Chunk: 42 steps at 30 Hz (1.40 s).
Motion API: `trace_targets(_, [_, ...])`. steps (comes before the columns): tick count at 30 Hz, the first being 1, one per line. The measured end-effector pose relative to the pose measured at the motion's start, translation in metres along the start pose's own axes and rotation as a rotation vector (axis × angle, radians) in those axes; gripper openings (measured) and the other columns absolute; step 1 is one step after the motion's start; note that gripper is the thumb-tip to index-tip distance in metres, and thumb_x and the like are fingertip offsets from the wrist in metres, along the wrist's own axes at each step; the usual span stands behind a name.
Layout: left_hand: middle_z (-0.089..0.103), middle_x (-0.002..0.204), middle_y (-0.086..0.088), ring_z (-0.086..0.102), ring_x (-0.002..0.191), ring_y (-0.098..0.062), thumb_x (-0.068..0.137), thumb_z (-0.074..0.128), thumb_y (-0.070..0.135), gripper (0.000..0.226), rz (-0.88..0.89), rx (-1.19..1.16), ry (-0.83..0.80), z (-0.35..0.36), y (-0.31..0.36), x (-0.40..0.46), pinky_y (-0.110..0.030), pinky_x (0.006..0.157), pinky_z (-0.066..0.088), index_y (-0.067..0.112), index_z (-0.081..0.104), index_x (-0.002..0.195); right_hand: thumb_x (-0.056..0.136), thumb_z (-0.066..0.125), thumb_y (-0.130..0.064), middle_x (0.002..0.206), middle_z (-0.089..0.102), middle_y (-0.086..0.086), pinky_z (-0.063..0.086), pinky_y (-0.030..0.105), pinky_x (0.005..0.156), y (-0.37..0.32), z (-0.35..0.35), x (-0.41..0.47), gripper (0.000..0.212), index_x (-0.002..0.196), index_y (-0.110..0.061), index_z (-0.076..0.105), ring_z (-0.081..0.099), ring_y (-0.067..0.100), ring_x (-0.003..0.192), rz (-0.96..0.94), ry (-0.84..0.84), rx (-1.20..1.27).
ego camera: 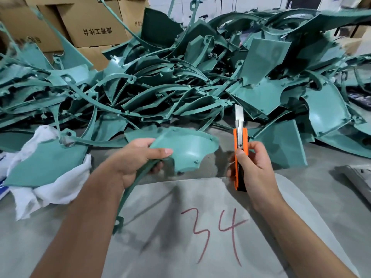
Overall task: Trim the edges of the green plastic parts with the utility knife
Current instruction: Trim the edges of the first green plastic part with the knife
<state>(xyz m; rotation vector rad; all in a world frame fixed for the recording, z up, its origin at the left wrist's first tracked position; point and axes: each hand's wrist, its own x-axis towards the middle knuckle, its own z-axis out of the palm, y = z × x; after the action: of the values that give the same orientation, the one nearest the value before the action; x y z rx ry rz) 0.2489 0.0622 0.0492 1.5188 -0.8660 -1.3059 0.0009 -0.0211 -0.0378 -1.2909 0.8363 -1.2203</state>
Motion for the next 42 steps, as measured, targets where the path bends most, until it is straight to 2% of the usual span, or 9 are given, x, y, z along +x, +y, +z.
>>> trace_targets(2, [0.059, 0.083, -0.008, 0.048, 0.05, -0.006, 0.077, 0.069, 0.009, 0.037, -0.097, -0.196, -0.103, 0.0, 0.005, 0.002, -0.013, 0.041, 0.041, 0.002, 0.057, 0.111, 0.103, 0.056, -0.027, 0.075, 0.059, 0.021, 0.043, 0.034, 0.043, -0.002, -0.001, -0.001, 0.012, 0.096, -0.026, 0.047, 0.055, 0.028, 0.051, -0.029, -0.039, 0.002])
trace_targets(5, [0.053, 0.084, -0.006, 0.048, 0.046, -0.003, 0.081, 0.064, 0.009, 0.032, -0.178, -0.456, -0.157, -0.008, 0.018, 0.004, -0.01, 0.037, 0.04, 0.009, 0.05, 0.11, 0.102, 0.054, -0.035, 0.07, 0.056, 0.01, 0.043, 0.033, 0.042, -0.004, -0.001, -0.004, 0.013, 0.096, -0.025, 0.051, 0.052, 0.028, 0.047, -0.041, -0.127, 0.072])
trace_targets(10, [0.065, 0.074, -0.016, 0.063, 0.052, -0.014, 0.077, 0.066, 0.005, 0.026, -0.227, -0.34, -0.048, -0.008, 0.005, 0.004, -0.018, 0.041, 0.052, -0.007, 0.059, 0.099, 0.103, 0.054, -0.044, 0.064, 0.051, 0.009, 0.046, 0.032, 0.044, -0.009, 0.0, -0.002, 0.026, 0.097, -0.019, 0.054, 0.051, 0.027, 0.046, -0.006, -0.155, 0.026])
trace_targets(13, [0.069, 0.071, -0.023, 0.07, 0.054, -0.022, 0.09, 0.059, -0.001, 0.012, -0.312, -0.438, 0.021, 0.001, -0.021, 0.008, -0.024, 0.044, 0.057, -0.013, 0.061, 0.092, 0.106, 0.057, -0.042, 0.062, 0.051, 0.014, 0.044, 0.035, 0.041, -0.009, 0.003, -0.005, 0.021, 0.102, -0.022, 0.054, 0.05, 0.028, 0.044, -0.017, -0.232, -0.089])
trace_targets(17, [0.072, 0.074, -0.017, 0.067, 0.052, -0.02, 0.096, 0.06, 0.0, 0.004, -0.173, -0.454, 0.116, 0.006, -0.047, 0.016, -0.022, 0.042, 0.055, -0.001, 0.062, 0.093, 0.107, 0.058, -0.027, 0.064, 0.044, 0.025, 0.038, 0.036, 0.042, -0.011, 0.006, -0.012, 0.006, 0.106, -0.021, 0.059, 0.043, 0.024, 0.046, -0.124, -0.257, -0.226])
trace_targets(23, [0.065, 0.073, -0.011, 0.049, 0.045, -0.009, 0.087, 0.055, 0.005, 0.017, 0.019, -0.756, 0.02, 0.003, -0.056, 0.021, -0.012, 0.036, 0.036, 0.001, 0.051, 0.104, 0.111, 0.048, -0.036, 0.055, 0.044, 0.02, 0.03, 0.033, 0.041, -0.011, 0.003, -0.013, 0.028, 0.102, -0.01, 0.056, 0.038, 0.025, 0.045, -0.143, -0.217, -0.242])
trace_targets(29, [0.058, 0.097, -0.012, 0.042, 0.046, -0.007, 0.091, 0.046, 0.002, 0.02, -0.005, -0.946, -0.174, 0.0, -0.064, 0.025, -0.012, 0.034, 0.033, 0.004, 0.049, 0.111, 0.101, 0.053, -0.042, 0.06, 0.055, 0.003, 0.038, 0.035, 0.049, -0.015, 0.003, -0.013, 0.018, 0.111, -0.032, 0.064, 0.046, 0.019, 0.049, -0.313, -0.224, -0.54])
trace_targets(36, [0.055, 0.096, -0.01, 0.042, 0.043, -0.006, 0.091, 0.045, 0.002, 0.016, -0.001, -0.992, -0.245, -0.003, -0.067, 0.03, -0.012, 0.033, 0.032, 0.005, 0.049, 0.106, 0.1, 0.055, -0.043, 0.059, 0.055, 0.003, 0.037, 0.03, 0.05, -0.014, 0.006, -0.013, 0.02, 0.109, -0.033, 0.069, 0.044, 0.018, 0.048, -0.355, -0.324, -0.557])
trace_targets(42, [0.064, 0.092, -0.012, 0.041, 0.041, -0.005, 0.091, 0.042, 0.001, 0.02, -0.006, -0.963, -0.213, -0.003, -0.066, 0.031, -0.011, 0.033, 0.03, 0.003, 0.05, 0.109, 0.102, 0.063, -0.029, 0.062, 0.056, -0.003, 0.034, 0.022, 0.048, -0.008, 0.004, -0.006, 0.013, 0.11, -0.036, 0.072, 0.045, 0.014, 0.049, -0.385, -0.225, -0.663])
